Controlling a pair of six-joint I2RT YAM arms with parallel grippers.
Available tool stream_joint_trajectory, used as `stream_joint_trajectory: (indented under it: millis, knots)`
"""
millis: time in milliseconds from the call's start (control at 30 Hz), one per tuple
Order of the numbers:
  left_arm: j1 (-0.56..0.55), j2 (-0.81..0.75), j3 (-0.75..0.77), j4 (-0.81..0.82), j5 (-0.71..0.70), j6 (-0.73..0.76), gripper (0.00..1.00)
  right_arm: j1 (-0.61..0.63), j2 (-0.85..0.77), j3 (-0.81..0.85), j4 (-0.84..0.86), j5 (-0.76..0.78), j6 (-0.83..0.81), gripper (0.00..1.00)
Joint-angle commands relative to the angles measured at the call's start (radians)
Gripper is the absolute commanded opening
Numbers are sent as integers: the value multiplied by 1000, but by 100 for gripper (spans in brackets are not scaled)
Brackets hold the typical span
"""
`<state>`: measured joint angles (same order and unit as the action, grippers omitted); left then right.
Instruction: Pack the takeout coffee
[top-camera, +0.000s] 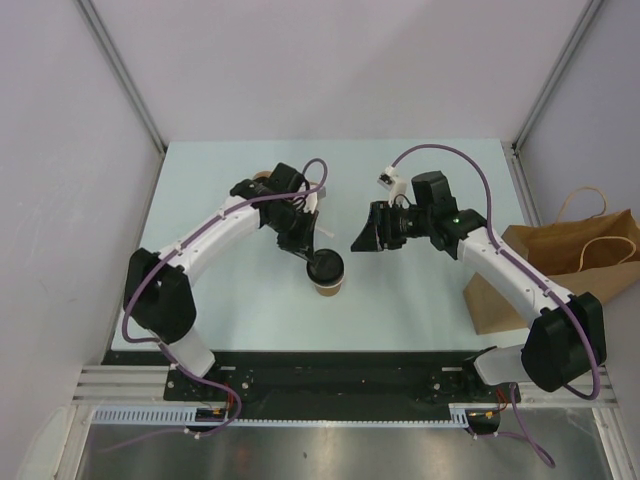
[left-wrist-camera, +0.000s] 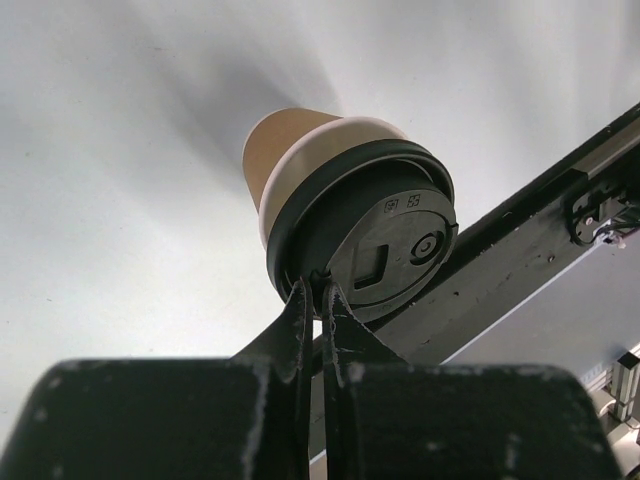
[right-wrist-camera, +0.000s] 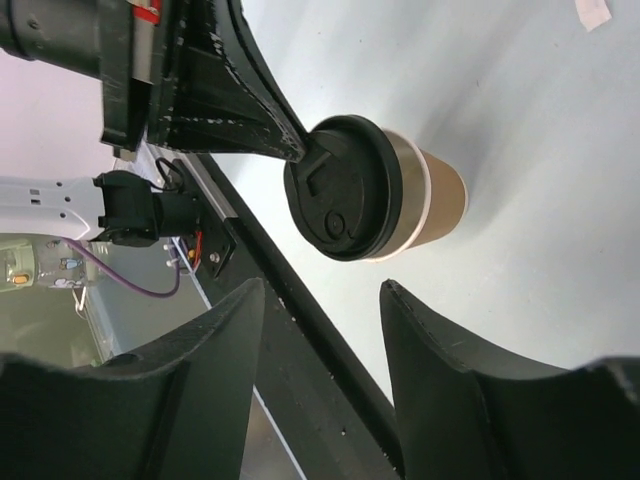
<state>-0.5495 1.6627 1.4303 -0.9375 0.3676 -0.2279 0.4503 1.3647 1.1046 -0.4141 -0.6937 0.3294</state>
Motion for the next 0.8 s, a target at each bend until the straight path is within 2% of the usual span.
stream_joint_trajectory:
  millis: [0, 333, 567, 767]
  knots:
    - [-12, 20, 44, -3, -19, -5, 0, 5, -15, -3, 66, -18, 16, 54]
    - [-12, 58, 42, -4, -7, -5, 0, 8, -21, -8, 67, -30, 8, 51]
    - [-12, 85, 68, -4, -1, -7, 0, 27, -27, -14, 58, -46, -15, 32]
    - [-12, 92, 61, -6, -12, -4, 0, 44, -26, -17, 66, -46, -21, 26]
